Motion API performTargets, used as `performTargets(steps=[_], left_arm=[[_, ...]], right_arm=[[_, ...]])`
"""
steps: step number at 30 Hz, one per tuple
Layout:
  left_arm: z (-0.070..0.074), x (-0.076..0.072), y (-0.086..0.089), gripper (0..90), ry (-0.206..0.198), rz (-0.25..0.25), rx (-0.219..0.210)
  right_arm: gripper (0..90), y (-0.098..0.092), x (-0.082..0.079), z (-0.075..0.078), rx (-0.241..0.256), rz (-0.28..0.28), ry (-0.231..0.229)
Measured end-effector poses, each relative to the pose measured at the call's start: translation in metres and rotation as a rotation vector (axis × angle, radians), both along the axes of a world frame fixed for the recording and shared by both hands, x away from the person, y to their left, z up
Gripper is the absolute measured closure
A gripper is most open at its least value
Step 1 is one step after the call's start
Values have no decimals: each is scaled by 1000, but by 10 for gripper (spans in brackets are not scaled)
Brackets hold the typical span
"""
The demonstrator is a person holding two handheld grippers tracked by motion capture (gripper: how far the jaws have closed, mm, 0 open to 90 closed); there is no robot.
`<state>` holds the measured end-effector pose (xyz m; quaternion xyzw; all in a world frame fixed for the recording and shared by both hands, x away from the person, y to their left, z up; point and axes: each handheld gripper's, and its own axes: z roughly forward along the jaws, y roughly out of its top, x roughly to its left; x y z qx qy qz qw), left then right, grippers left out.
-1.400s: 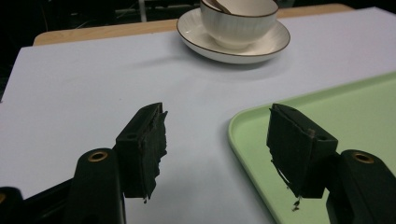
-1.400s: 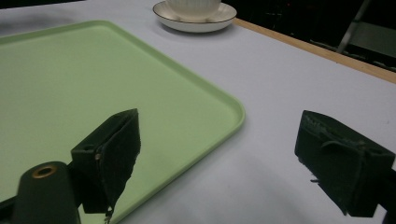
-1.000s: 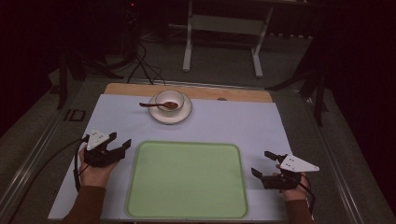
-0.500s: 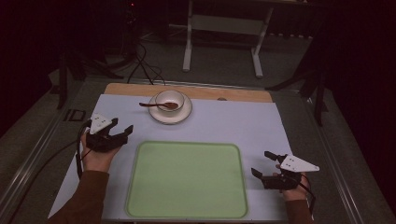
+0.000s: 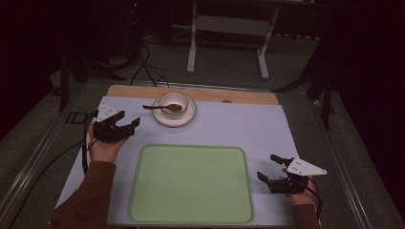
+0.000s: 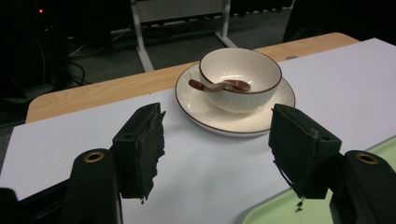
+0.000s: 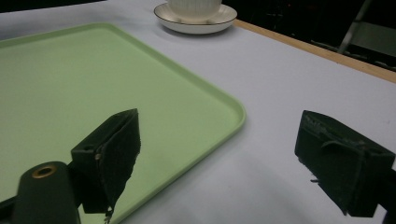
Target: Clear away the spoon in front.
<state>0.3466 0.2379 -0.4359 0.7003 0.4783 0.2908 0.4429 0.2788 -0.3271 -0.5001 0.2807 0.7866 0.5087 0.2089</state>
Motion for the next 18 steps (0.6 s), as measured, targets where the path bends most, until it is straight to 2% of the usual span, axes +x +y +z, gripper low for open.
performTargets(steps=[5,9,11,13,17,18], left_arm=[[2,8,-1,353,2,1,-6],[4,20,-2,357,8,6,-5],[4,20,-2,361,8,6,-5],[5,32,-3,387,26,4,-17],[5,37,-4,404,37,5,-24],[4,44,-4,404,47,6,-24]], right_arm=[[141,0,0,0,0,1,0],[140,0,0,0,1,2,3],[140,0,0,0,1,3,3],[140,0,0,0,1,2,3],[141,0,0,0,1,3,3],[140,0,0,0,1,3,3]])
